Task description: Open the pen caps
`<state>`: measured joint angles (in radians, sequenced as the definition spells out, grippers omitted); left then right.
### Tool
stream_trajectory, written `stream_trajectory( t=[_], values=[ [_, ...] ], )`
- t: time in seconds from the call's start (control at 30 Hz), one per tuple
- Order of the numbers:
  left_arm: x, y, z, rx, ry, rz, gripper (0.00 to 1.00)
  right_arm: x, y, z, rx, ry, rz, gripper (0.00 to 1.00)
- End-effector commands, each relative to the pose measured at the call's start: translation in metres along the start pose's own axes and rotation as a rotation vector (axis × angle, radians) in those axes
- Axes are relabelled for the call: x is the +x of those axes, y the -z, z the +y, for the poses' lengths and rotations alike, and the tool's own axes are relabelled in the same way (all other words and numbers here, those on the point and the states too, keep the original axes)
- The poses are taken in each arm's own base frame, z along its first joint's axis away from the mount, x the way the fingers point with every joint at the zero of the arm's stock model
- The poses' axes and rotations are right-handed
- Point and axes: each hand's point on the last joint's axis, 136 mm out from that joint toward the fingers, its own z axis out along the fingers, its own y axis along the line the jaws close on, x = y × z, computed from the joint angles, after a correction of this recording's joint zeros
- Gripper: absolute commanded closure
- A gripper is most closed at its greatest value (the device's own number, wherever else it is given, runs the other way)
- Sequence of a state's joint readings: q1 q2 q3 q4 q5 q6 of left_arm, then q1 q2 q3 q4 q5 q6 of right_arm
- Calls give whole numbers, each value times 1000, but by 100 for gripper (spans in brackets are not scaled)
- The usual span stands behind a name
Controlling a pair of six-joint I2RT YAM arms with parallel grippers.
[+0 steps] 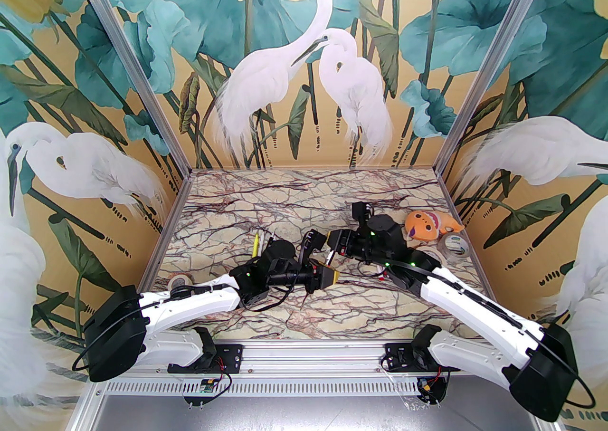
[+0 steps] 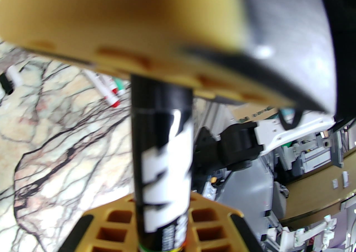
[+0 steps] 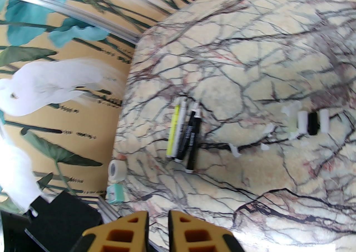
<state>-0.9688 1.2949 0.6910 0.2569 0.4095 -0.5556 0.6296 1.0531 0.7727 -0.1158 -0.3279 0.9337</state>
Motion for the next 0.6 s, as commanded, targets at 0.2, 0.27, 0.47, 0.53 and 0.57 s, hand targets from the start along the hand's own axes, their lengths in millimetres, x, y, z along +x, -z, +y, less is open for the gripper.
stream_trajectory(
  t=[0.2, 0.27, 0.47, 0.53, 0.57],
  values=[
    [28, 5, -4, 56, 35, 95, 100, -43, 19, 7, -89, 125, -165, 92],
    [29, 4, -1, 46, 39, 97, 100, -43, 19, 4, -75, 120, -167, 92],
    [31, 2, 14, -35, 38, 102, 100, -51, 25, -39, 177, 29, -206, 93],
    [30, 3, 17, -60, 31, 97, 100, -52, 27, -52, 252, 7, -216, 93],
    [29, 3, 19, -70, 28, 96, 100, -52, 27, -57, 276, 3, -217, 93]
  ],
)
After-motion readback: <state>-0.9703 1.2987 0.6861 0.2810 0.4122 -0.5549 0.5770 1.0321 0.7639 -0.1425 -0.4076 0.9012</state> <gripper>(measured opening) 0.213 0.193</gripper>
